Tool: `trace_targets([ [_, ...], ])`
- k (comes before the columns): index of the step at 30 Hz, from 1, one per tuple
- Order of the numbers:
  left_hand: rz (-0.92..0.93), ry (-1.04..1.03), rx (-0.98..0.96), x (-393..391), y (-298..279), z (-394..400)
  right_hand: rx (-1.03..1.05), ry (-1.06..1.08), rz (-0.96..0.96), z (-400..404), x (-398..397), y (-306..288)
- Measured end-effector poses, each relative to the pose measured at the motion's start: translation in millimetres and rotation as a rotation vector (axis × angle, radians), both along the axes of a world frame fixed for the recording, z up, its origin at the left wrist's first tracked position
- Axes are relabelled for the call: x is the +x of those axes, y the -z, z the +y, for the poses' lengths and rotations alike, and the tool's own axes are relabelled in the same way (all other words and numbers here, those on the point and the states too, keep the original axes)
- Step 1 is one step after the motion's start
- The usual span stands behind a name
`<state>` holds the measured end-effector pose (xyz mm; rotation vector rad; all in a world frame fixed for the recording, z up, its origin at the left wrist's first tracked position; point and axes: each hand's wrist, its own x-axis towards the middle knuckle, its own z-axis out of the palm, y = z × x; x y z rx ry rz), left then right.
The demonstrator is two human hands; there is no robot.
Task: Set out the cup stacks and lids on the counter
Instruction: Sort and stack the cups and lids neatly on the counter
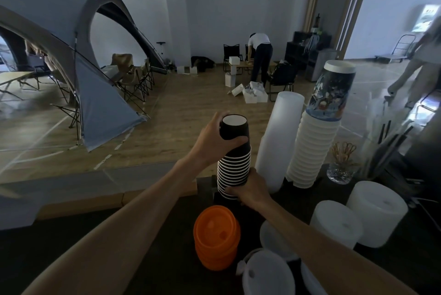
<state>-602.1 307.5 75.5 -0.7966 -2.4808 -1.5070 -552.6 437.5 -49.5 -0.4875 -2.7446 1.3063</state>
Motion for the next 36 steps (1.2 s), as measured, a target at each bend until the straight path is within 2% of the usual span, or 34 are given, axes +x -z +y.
trace_targets([
  [13, -0.018, -0.014, -0.034, -3, -4, 5, -0.047, 0.068, 0.035, -7, -6, 6],
  [20, -0.064, 0.005, -0.049, 2, 1, 6, -0.027, 0.043, -0.026, -5, -2, 1],
  [24, -0.108, 0.003, -0.075, 15, -7, 1, -0.021, -0.058, -0.079, 0, 15, -20],
  [29, 0.021, -0.102, -0.097, 58, -11, -40, 0.238, -0.179, -0.052, 14, 54, -50],
  [32, 0.030, -0.124, -0.115, 98, 20, -69, 0.189, -0.356, -0.005, 14, 79, -64],
  [36, -0.142, -0.109, -0.112, 145, 76, -96, 0.011, -0.587, -0.120, 7, 98, -71],
])
